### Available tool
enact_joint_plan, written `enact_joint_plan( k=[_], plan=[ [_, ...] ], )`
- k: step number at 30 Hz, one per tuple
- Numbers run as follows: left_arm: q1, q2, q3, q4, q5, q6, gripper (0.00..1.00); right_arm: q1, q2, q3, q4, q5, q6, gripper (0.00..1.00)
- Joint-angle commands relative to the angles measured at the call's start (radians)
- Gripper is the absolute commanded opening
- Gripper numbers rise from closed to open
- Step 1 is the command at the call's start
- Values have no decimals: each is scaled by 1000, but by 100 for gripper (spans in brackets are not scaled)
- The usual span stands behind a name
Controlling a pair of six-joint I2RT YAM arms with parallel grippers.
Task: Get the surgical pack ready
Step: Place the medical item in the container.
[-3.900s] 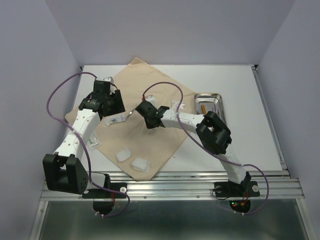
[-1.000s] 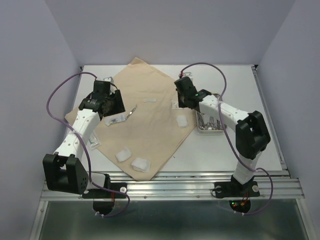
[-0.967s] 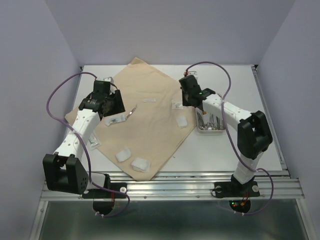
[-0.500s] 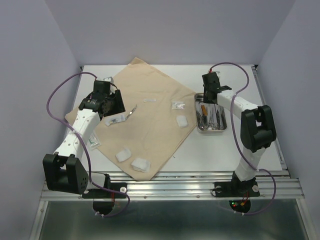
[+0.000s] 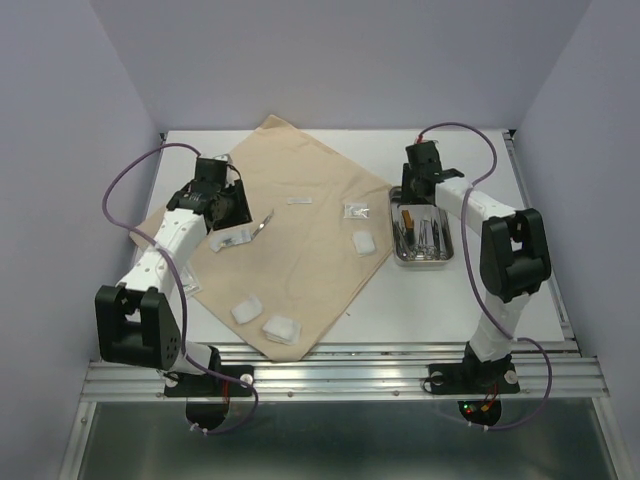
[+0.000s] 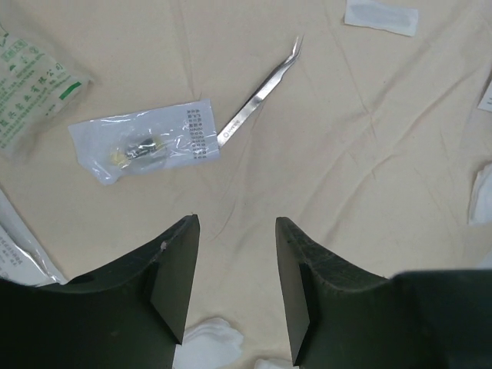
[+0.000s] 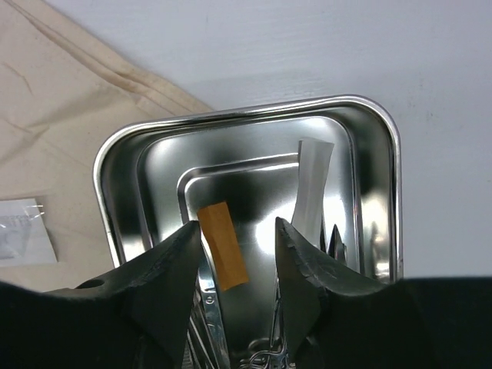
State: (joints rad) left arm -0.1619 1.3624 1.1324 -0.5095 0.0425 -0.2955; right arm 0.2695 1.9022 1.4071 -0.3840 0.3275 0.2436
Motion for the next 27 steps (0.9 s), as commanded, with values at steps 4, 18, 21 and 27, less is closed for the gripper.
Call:
enact_joint_plan(
  k=[4,18,21,27],
  plan=[
    [-86,222,102,104,-90,55,56,22,-153,-14,24,-42,23,50],
    [-171,576,334,98,-285,136,63,22,-218,-68,-21,-70,19,52],
    [-171,631,362,98,-274,145,62,22,-216,-85,-16,-80,26,52],
    [-171,698,383,100,-210,145,56,22,-229,-105,-18,-84,39,52]
  ],
)
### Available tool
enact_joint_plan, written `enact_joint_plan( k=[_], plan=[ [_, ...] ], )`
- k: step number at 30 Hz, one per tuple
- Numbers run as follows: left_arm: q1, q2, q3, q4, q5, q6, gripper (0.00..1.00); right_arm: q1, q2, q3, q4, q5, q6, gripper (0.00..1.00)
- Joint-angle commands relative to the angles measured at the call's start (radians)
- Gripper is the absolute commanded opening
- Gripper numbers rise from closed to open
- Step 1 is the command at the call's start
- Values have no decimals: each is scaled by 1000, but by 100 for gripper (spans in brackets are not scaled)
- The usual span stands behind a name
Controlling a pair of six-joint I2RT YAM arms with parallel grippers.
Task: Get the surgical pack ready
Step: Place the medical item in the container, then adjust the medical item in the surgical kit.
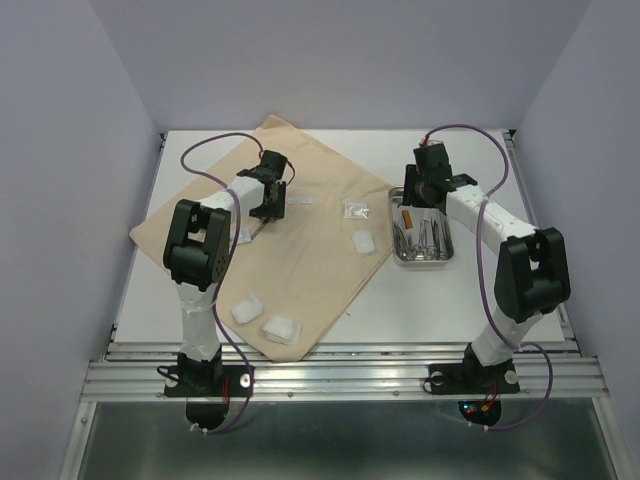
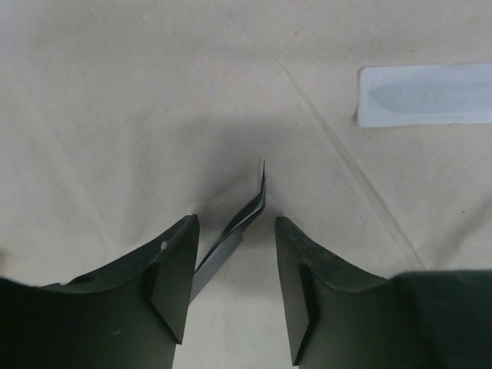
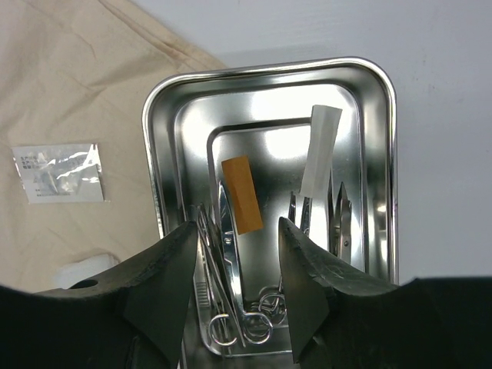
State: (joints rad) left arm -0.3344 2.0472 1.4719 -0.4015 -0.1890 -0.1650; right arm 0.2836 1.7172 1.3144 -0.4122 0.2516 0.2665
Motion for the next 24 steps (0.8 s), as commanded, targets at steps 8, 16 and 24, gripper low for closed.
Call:
enact_joint_plan(
  k=[8,16,24],
  plan=[
    [-2,-36,61,-26,43,-27,15,8,-62,-21,7,-9,17,52],
    [-11,-61,67,-60,86,-94,0,8,-77,-21,6,-29,30,52],
    [-37,-197,18,-83,95,-278,0,8,-103,-46,0,-32,28,52]
  ],
)
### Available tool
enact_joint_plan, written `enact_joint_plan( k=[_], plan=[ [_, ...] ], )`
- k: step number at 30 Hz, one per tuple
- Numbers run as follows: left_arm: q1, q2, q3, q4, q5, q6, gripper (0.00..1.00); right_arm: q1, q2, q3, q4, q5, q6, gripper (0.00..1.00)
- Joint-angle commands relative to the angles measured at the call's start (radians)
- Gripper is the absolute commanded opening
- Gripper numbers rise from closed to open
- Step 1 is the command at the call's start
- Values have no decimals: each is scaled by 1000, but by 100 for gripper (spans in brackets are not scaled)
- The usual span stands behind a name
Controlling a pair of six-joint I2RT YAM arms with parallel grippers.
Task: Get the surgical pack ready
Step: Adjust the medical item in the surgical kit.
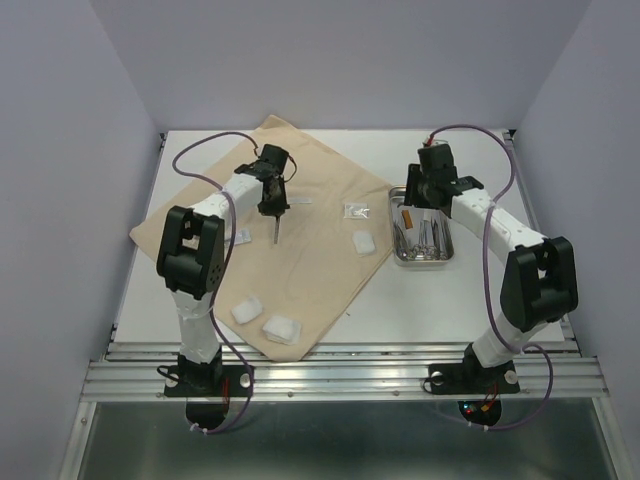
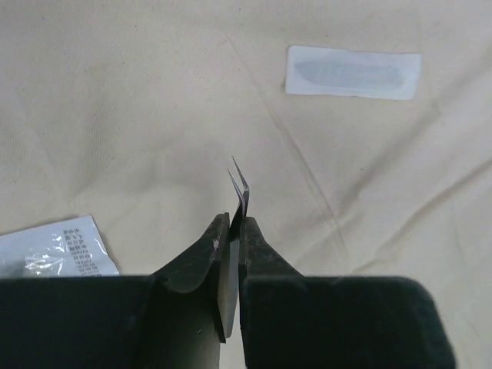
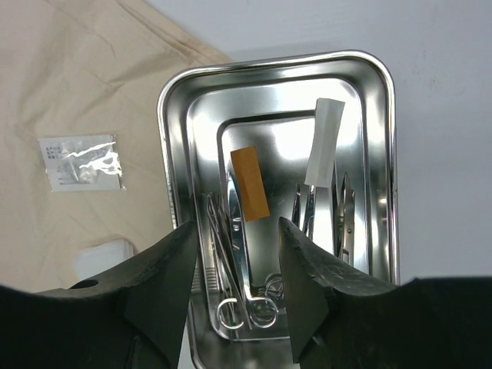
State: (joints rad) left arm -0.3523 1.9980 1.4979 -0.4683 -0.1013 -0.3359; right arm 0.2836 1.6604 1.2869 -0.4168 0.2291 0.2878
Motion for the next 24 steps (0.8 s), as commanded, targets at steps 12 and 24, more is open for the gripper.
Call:
enact_joint_plan(
  k=[12,24],
  plan=[
    [-106,-263,-297,253,150,-609,1,66,-62,-58,13,-39,53,51],
    [-119,-364,-286,209,9,-617,58,290,24,-32,64,-50,112,51]
  ],
)
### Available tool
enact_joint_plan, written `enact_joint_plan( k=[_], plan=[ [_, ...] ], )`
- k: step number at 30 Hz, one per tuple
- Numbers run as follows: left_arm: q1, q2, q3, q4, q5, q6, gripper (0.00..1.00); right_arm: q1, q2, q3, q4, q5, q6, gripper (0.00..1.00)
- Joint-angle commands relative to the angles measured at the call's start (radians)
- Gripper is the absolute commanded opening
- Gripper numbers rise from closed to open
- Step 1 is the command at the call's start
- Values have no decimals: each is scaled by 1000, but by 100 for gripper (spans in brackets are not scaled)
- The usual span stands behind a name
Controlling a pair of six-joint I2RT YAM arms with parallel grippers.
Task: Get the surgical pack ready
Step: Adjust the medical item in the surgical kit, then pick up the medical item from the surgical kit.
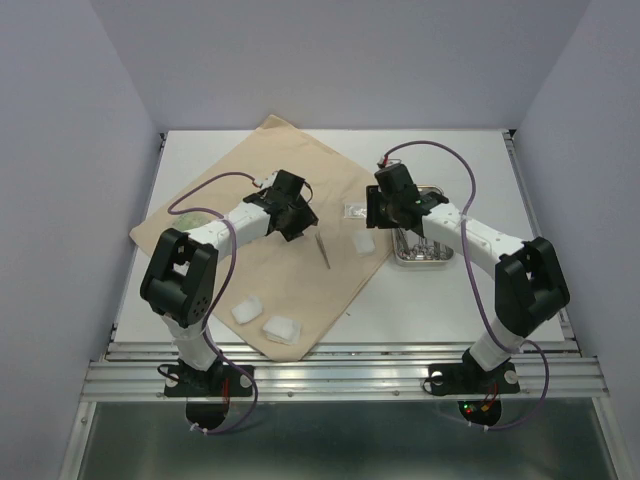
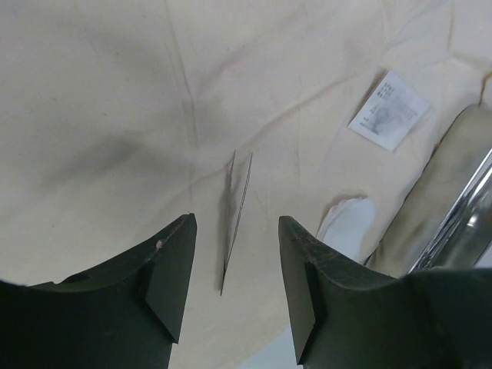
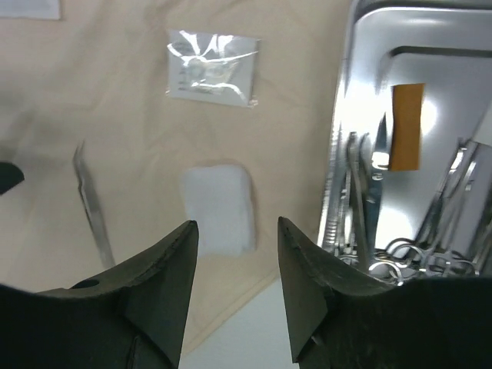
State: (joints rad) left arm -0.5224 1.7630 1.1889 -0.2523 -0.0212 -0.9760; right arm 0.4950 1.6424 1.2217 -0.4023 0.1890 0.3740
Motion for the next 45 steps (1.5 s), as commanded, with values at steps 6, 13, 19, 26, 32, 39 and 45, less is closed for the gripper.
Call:
enact_joint_plan(
  k=[6,13,19,26,32,39,45],
  plan=[
    [273,-233,-6,-76,-43,128,56,209,151,108,66,-20,3,51],
    [378,-301,-57,-143,-95,198,55,289,319,257,30,-17,-15,50],
    [446,-343,-97,-148,-86,246,55,323,431,340,16,-7,-21,49],
    [461,-355,-115,-139,-65,264,55,323,471,358,17,6,-7,23],
    [463,-352,-115,-136,-60,275,54,332,401,337,23,47,-3,5],
    [463,-347,-115,-128,-59,289,54,321,252,282,23,187,-26,4],
    [463,-330,-127,-116,-43,322,55,231,131,185,22,225,-34,5]
  ],
)
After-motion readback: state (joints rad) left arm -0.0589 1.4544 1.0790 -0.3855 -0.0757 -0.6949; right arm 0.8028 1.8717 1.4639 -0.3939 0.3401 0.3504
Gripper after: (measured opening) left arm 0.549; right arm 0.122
